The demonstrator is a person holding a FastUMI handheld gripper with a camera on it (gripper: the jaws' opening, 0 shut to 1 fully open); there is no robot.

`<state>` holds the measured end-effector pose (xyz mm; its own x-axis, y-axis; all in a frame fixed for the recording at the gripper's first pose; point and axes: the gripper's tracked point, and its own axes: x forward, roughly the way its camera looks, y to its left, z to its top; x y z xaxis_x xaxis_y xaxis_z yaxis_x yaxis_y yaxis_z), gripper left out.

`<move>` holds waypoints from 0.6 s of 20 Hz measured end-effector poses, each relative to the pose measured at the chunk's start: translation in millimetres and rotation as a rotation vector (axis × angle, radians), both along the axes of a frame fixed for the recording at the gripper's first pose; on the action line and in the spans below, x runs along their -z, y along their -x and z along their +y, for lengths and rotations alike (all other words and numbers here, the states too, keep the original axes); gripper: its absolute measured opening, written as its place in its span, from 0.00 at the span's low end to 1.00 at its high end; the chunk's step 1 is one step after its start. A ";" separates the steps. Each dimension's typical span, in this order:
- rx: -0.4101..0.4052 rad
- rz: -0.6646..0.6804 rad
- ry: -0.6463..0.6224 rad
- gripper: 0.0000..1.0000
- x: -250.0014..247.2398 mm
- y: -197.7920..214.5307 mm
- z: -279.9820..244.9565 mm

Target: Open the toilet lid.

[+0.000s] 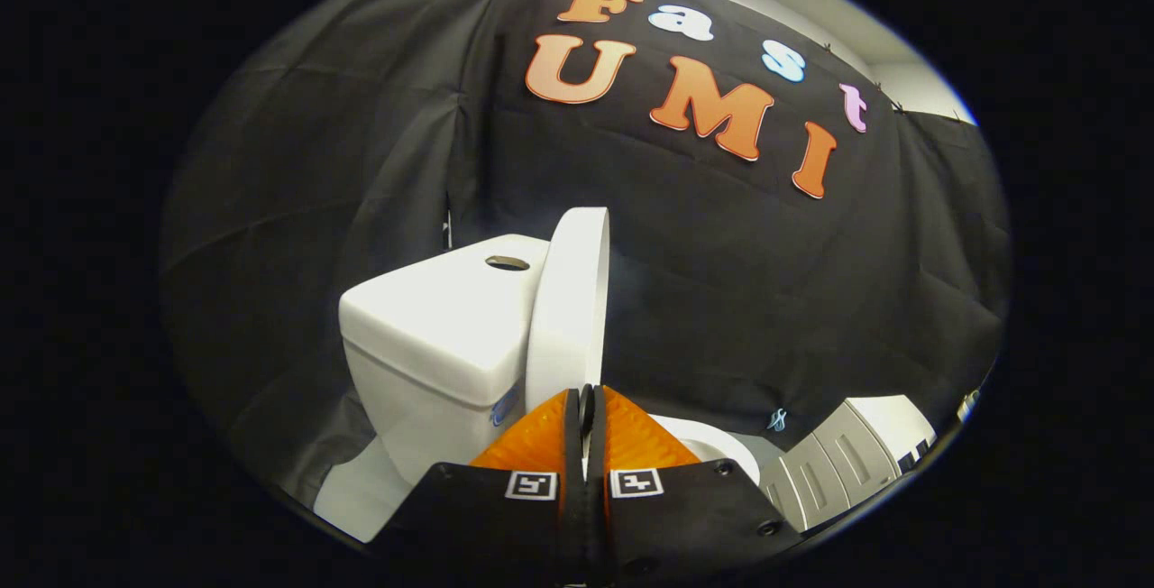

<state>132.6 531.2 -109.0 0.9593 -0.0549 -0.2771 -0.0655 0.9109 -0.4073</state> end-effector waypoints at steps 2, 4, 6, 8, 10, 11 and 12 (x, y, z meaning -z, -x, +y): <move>0.013 -0.006 0.019 0.08 -1.5 -1.7 -0.5; 0.030 -0.001 0.014 0.08 -1.9 -2.0 -4.1; 0.035 0.024 -0.037 0.12 1.1 -2.6 -3.6; 0.015 0.041 -0.106 0.15 1.9 -2.3 -0.6; -0.010 0.037 -0.140 0.26 -0.9 0.6 -1.6; -0.029 0.036 -0.154 0.29 -0.3 0.1 0.6; -0.043 0.035 -0.158 0.34 -1.6 -0.4 -0.2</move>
